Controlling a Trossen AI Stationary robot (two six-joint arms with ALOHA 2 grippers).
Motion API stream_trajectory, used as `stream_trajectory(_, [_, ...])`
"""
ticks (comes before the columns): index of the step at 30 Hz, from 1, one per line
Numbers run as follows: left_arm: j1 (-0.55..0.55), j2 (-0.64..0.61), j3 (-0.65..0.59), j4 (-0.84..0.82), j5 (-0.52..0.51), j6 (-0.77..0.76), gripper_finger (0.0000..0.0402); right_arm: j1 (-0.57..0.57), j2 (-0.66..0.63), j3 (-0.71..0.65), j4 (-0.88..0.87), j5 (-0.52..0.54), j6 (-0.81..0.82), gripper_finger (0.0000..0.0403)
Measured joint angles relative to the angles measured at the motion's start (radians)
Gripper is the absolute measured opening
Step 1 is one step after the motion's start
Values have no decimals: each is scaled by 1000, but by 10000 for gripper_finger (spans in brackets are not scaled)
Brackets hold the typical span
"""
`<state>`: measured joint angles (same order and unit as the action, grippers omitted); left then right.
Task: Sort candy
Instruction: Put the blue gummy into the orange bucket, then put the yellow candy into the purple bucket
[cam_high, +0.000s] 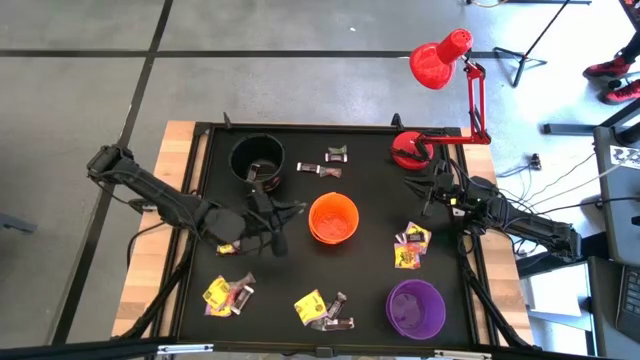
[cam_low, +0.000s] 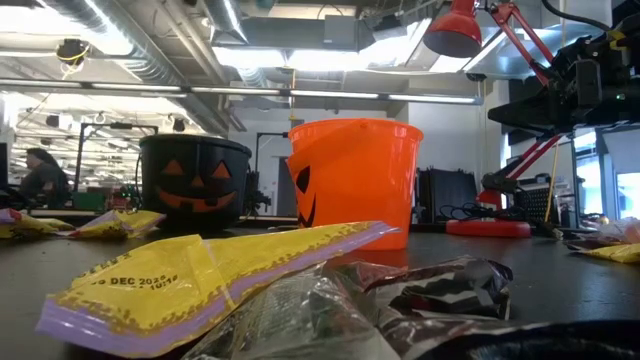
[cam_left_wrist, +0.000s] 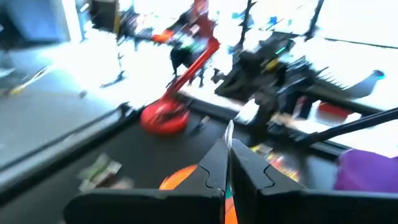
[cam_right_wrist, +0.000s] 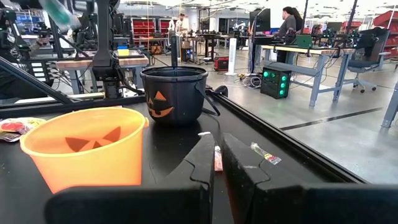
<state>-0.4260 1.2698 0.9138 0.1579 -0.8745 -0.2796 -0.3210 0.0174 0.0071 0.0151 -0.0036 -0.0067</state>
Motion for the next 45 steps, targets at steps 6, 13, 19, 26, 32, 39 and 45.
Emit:
stream_trajectory(6, [68, 64, 0, 190, 166, 107, 0, 0, 0, 0, 0, 0, 0, 28])
stream_trajectory(13, [182, 205, 0, 351, 357, 126, 0, 0, 0, 0, 0, 0, 0, 28])
stream_trajectory(19, [256, 289, 0, 359, 434, 25, 0, 0, 0, 0, 0, 0, 0, 28])
stream_trajectory(26, [289, 342, 0, 361, 513, -52, 0, 0, 0, 0, 0, 0, 0, 28])
stream_trajectory(32, [287, 343, 0, 357, 529, -55, 25, 0, 0, 0, 0, 0, 0, 28])
stream_trajectory(39, [285, 342, 0, 359, 516, -53, 116, 0, 0, 0, 0, 0, 0, 28])
stream_trajectory(45, [285, 286, 0, 358, 500, -49, 149, 0, 0, 0, 0, 0, 0, 28])
